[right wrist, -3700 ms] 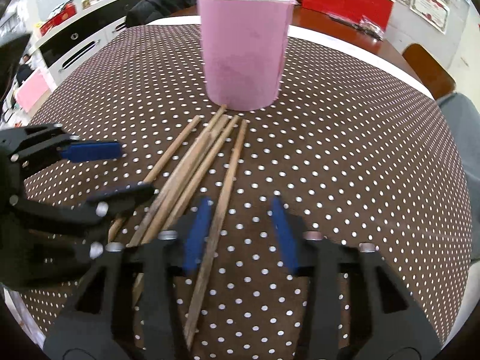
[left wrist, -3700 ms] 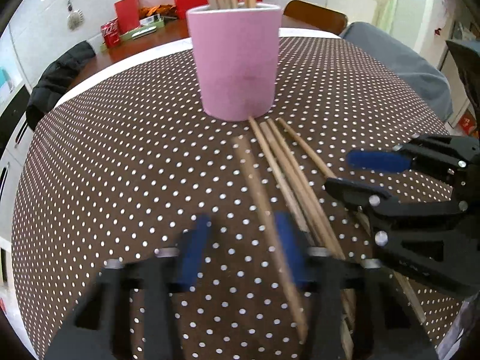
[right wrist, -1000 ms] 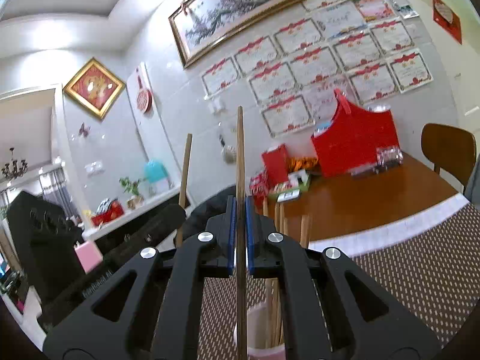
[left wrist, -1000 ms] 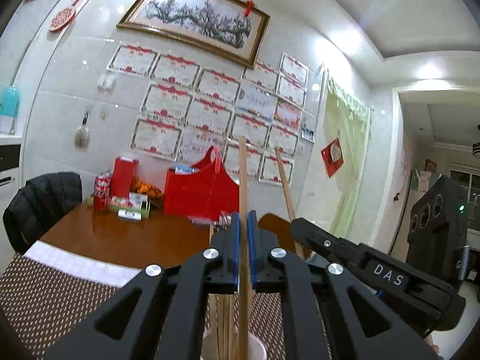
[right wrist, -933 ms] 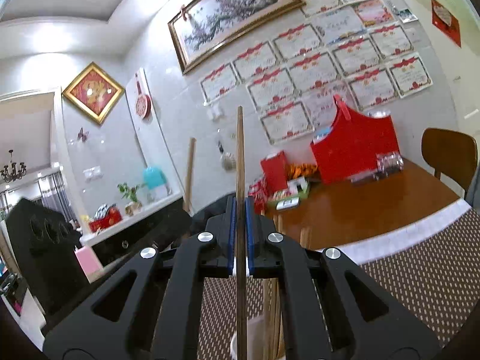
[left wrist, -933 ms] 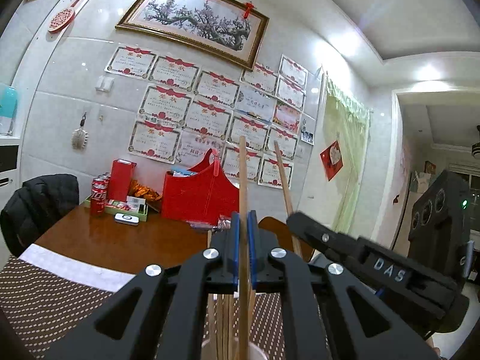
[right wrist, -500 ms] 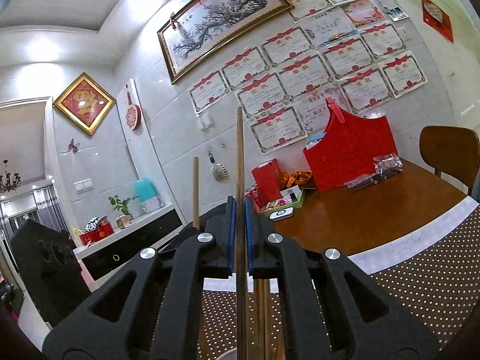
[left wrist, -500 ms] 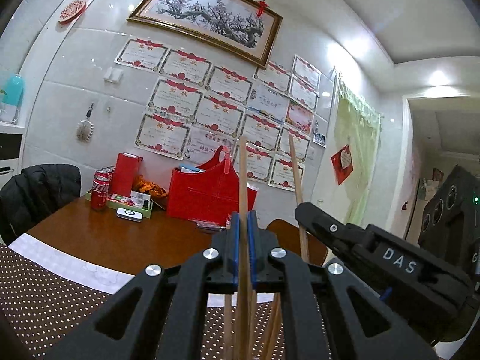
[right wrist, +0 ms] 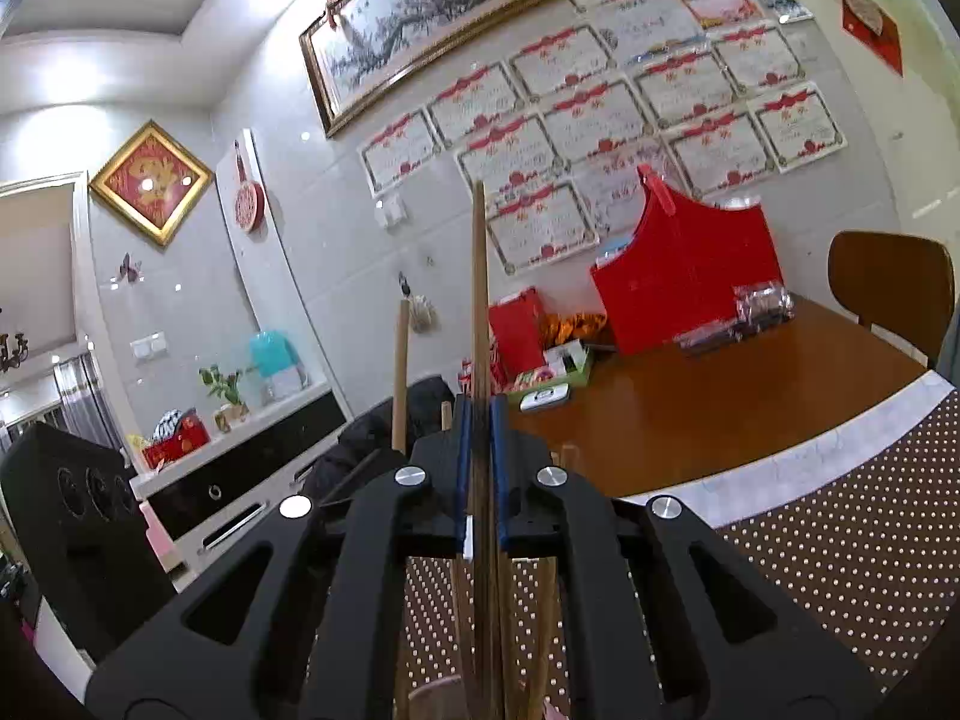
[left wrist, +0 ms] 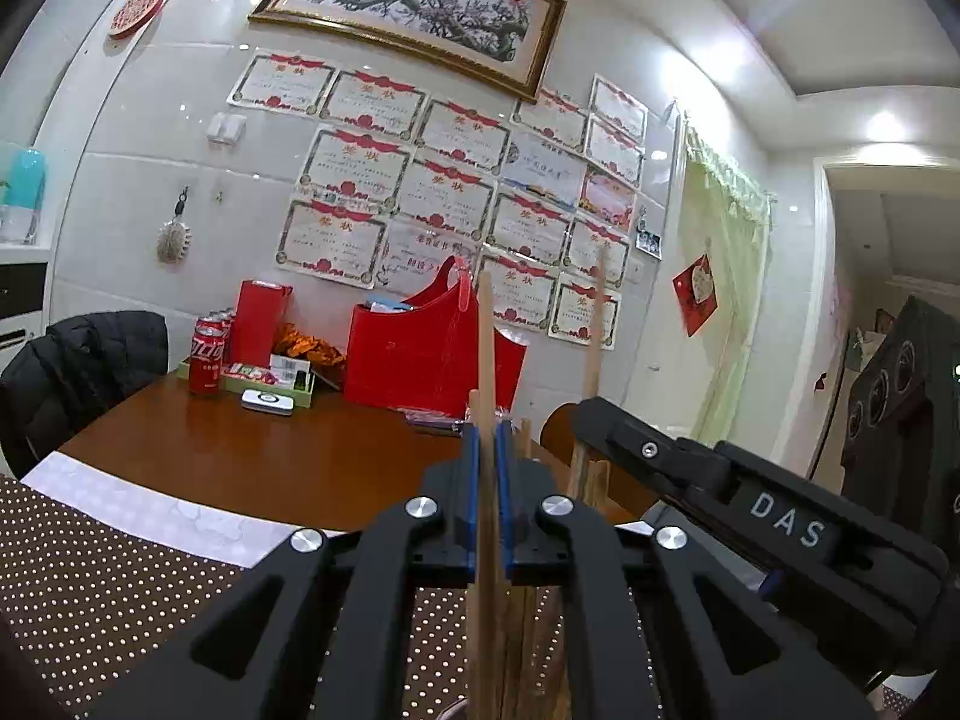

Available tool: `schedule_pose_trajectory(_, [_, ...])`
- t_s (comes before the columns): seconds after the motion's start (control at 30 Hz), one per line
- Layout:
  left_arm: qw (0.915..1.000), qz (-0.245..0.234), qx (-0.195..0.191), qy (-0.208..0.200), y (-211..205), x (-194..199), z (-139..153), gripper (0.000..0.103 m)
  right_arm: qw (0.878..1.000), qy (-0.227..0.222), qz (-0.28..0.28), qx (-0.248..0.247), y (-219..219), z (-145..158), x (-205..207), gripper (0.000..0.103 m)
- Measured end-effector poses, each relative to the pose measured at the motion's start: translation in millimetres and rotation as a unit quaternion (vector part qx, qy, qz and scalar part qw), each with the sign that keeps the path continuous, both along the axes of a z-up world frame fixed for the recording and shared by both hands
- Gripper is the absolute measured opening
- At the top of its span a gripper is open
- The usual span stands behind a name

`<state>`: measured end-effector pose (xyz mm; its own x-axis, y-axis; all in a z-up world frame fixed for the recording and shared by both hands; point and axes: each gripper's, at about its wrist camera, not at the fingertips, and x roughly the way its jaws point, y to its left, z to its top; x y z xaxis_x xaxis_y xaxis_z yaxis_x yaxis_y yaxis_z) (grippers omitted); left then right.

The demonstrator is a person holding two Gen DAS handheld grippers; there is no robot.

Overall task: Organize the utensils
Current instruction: 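Lift the left tool's chopstick over the pink cup while the right tool raises its chopstick there, then open both tools to drop the chopsticks into the pink cup, then move both open tools back down to the remaining chopsticks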

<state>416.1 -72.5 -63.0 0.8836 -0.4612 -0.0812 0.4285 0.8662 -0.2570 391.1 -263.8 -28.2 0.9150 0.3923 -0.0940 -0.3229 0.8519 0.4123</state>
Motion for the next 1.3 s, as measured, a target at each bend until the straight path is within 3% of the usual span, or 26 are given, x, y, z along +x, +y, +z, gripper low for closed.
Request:
schedule_pose_trajectory(0.03, [1.0000, 0.000, -0.001, 0.002, 1, 0, 0, 0.007, 1.000, 0.002, 0.000, 0.000, 0, 1, 0, 0.017])
schedule_pose_trajectory(0.07, [1.0000, 0.000, 0.000, 0.004, 3, 1, 1, 0.016, 1.000, 0.004, 0.000, 0.001, -2, 1, 0, 0.030])
schedule_pose_trajectory(0.1, [1.0000, 0.002, 0.002, 0.006, 4, 2, 2, 0.027, 1.000, 0.004, 0.000, 0.005, -3, 2, 0, 0.073])
schedule_pose_trajectory(0.13, [1.0000, 0.008, 0.001, 0.005, 6, 1, 3, 0.042, 1.000, 0.000, -0.001, 0.014, -5, 3, -2, 0.085])
schedule_pose_trajectory(0.23, [0.9999, 0.014, -0.005, 0.003, 13, -1, 8, 0.051, 1.000, -0.012, -0.009, 0.023, -11, 9, -9, 0.087])
schedule_pose_trajectory(0.3, [0.9997, 0.023, -0.009, -0.001, 18, -3, 12, 0.059, 0.999, -0.024, -0.018, 0.030, -15, 15, -15, 0.096])
schedule_pose_trajectory(0.37, [0.9995, 0.026, -0.014, -0.007, 21, -7, 16, 0.070, 0.998, -0.033, -0.027, 0.039, -20, 20, -20, 0.097])
schedule_pose_trajectory(0.5, [0.9994, 0.030, -0.013, -0.014, 22, -16, 28, 0.079, 0.997, -0.043, -0.043, 0.048, -29, 32, -28, 0.097])
schedule_pose_trajectory(0.6, [0.9991, 0.039, 0.009, -0.015, 16, -26, 38, 0.084, 0.997, -0.040, -0.052, 0.048, -32, 40, -31, 0.097])
schedule_pose_trajectory(0.83, [0.9947, 0.079, 0.064, 0.015, 2, -60, 64, 0.087, 0.997, -0.010, -0.060, 0.038, -36, 53, -47, 0.097])
schedule_pose_trajectory(0.97, [0.9887, 0.097, 0.110, 0.029, 2, -87, 71, 0.087, 0.998, 0.010, -0.063, 0.008, -33, 57, -66, 0.097])
schedule_pose_trajectory(1.3, [0.9798, 0.111, 0.146, 0.080, 25, -141, 67, 0.087, 0.994, 0.066, -0.044, -0.080, -23, 56, -130, 0.097])
